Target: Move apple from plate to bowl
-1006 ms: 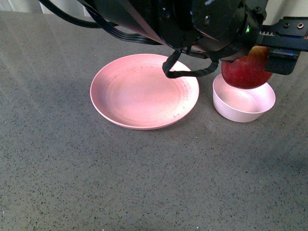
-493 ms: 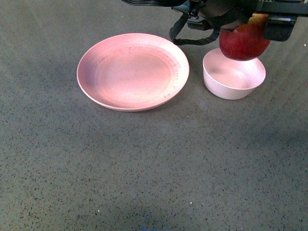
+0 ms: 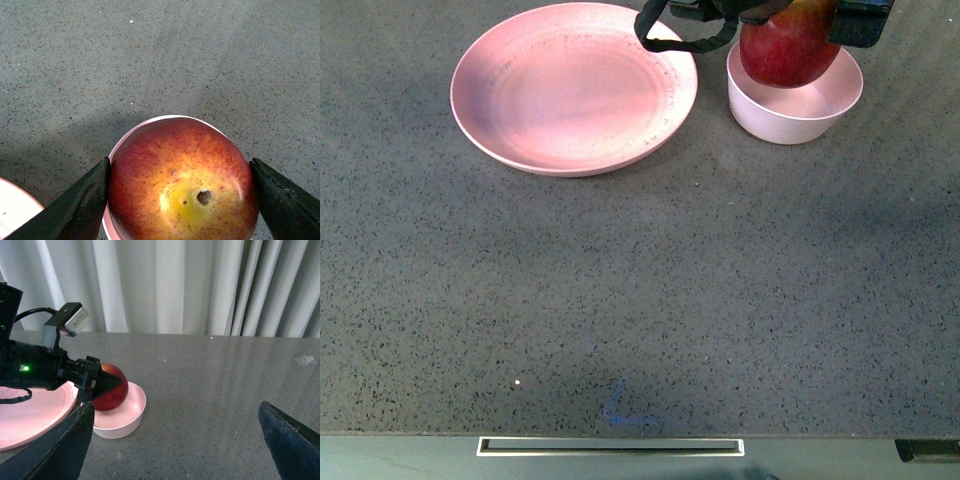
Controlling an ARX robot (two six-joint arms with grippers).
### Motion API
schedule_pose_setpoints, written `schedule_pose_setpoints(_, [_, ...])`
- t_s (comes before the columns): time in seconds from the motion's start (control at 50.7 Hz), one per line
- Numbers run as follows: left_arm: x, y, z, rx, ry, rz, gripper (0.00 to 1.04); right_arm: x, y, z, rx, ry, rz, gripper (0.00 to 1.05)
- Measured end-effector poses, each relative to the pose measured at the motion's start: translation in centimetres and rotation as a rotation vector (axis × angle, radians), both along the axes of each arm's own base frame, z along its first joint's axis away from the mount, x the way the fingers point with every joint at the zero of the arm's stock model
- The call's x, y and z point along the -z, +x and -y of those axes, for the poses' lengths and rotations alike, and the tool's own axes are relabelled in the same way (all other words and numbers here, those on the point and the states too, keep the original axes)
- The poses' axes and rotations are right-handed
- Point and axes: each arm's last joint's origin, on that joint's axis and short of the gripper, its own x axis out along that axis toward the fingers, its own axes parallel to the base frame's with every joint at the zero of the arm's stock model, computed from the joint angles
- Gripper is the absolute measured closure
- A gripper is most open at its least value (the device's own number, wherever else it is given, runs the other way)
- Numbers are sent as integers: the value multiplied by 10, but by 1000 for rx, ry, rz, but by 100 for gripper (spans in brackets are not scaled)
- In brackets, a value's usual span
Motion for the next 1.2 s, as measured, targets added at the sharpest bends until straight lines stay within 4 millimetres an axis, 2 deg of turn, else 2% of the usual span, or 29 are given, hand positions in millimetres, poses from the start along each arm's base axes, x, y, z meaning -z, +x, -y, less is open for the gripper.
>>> schedule_pose_setpoints(0.138, [2, 0, 0, 2, 3, -2, 8, 0, 0, 0, 0, 0, 0, 9])
schedule_pose_setpoints(0.454, [5, 0, -2, -3, 0, -12, 9, 0, 0, 0, 0, 0, 0, 9])
schedule_pose_setpoints(0.671, [-3, 1, -19, -58, -33, -29, 9, 0, 0, 0, 0, 0, 0, 9])
schedule_pose_setpoints(0.789, [-25, 17, -50, -172, -84, -19, 9, 0, 0, 0, 0, 0, 0, 9])
schedule_pose_setpoints(0.868, [-41, 33, -85, -292, -111, -4, 9, 0, 0, 0, 0, 0, 0, 9])
schedule_pose_setpoints(0.927, [-47, 42, -113, -370, -121, -5, 9, 0, 0, 0, 0, 0, 0, 9])
schedule_pose_setpoints(0.986, [-48, 46, -132, -426, -119, -6, 9, 0, 0, 0, 0, 0, 0, 9])
schedule_pose_setpoints(1.085, [-48, 47, -164, -498, -111, -7, 9, 0, 0, 0, 0, 0, 0, 9])
schedule_pose_setpoints(1.203, [-51, 37, -191, -550, -117, 8, 9, 0, 0, 0, 0, 0, 0, 9])
